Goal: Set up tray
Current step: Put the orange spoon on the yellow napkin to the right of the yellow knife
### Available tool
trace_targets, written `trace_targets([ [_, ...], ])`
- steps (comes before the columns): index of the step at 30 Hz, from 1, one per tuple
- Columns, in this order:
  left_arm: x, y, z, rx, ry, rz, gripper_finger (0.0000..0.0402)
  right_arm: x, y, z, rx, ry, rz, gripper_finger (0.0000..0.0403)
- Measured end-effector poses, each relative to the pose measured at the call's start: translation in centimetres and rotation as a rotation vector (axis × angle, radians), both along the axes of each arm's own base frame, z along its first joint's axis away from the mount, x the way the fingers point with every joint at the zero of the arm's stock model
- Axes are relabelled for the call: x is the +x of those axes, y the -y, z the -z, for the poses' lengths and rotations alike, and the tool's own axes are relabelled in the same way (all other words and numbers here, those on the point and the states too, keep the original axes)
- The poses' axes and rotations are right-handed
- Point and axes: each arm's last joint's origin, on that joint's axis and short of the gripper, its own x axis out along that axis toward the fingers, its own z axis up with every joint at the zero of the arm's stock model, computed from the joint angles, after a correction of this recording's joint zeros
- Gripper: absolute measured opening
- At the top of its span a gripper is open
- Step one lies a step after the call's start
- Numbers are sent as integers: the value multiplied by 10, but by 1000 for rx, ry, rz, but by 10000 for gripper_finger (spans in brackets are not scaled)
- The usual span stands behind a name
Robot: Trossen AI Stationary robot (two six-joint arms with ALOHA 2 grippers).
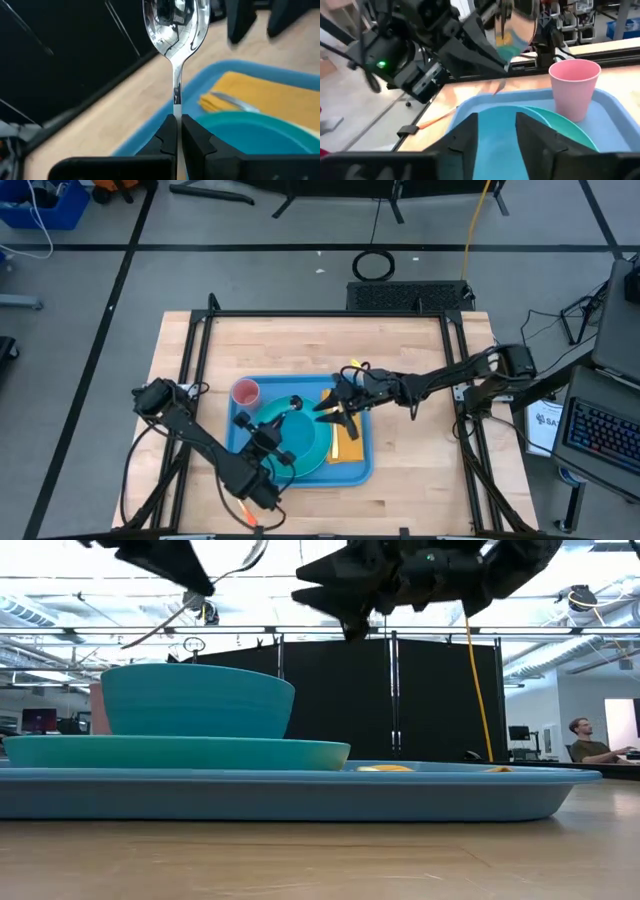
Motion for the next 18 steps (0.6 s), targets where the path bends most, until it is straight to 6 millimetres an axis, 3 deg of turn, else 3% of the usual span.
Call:
trace_targets([
  [4,10,-12,-4,44,-37,-8,7,9,0,8,10,74,17,158],
  [9,18,-24,-5,95,-49,-15,7,16,5,13,10,144,180,175],
  [18,18,-22,-7,164,-48,31,7,18,11,11,24,209,167,178],
])
